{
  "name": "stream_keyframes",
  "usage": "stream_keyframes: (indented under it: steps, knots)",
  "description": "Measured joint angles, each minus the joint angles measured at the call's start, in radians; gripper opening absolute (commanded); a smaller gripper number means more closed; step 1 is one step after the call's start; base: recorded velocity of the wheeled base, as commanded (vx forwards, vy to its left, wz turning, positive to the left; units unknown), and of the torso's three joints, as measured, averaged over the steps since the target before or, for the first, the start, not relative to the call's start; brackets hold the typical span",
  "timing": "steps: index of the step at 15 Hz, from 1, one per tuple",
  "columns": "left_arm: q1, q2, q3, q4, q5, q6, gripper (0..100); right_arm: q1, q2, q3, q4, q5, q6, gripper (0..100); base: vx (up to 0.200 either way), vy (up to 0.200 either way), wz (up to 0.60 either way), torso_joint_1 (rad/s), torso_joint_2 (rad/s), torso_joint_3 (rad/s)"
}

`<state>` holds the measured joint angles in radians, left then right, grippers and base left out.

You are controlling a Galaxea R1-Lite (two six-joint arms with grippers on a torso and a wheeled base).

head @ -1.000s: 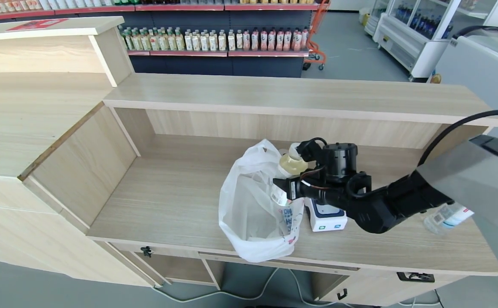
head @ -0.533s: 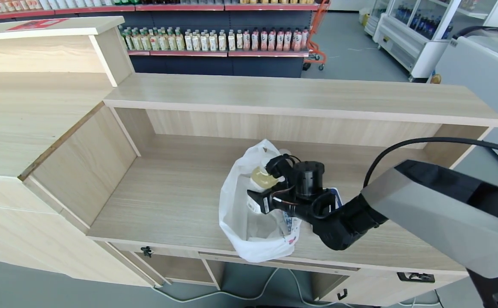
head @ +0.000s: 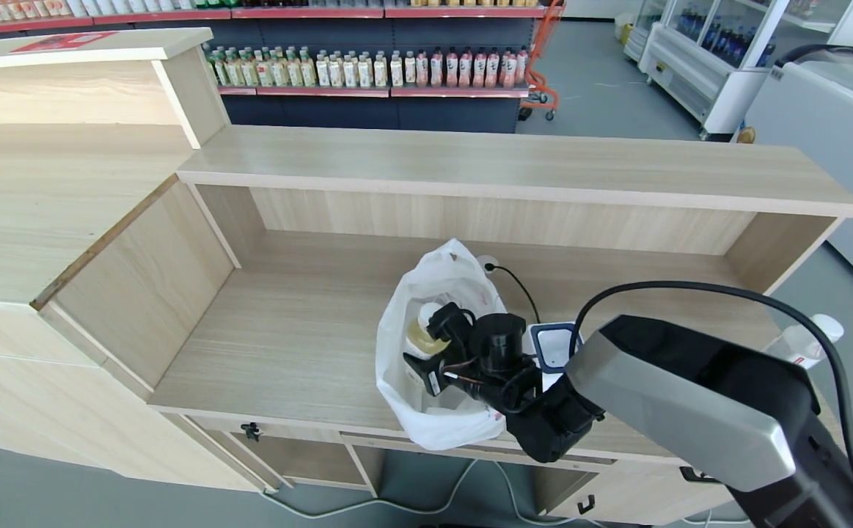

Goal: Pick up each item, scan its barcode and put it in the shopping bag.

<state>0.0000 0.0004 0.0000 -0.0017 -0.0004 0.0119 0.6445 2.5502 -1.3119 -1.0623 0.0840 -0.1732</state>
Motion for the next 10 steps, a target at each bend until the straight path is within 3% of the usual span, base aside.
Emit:
stream_keyframes:
  steps: [3,4,10]
  knots:
    - [0.0,0.0,0.0,0.0,0.0,0.0,100,-0.007,0.02,0.0,-0.009,0.001,-0.035,0,0.0,0.0,0.0,0.0,0.0,0.0]
    - [0.0,0.0,0.0,0.0,0.0,0.0,100,-0.007,0.022,0.002,-0.009,0.001,-0.035,100,0.0,0.0,0.0,0.0,0.0,0.0]
    - [0.0,0.0,0.0,0.0,0.0,0.003,100,-0.014,-0.017,-0.015,0.003,0.001,0.05,100,0.0,0.0,0.0,0.0,0.0,0.0]
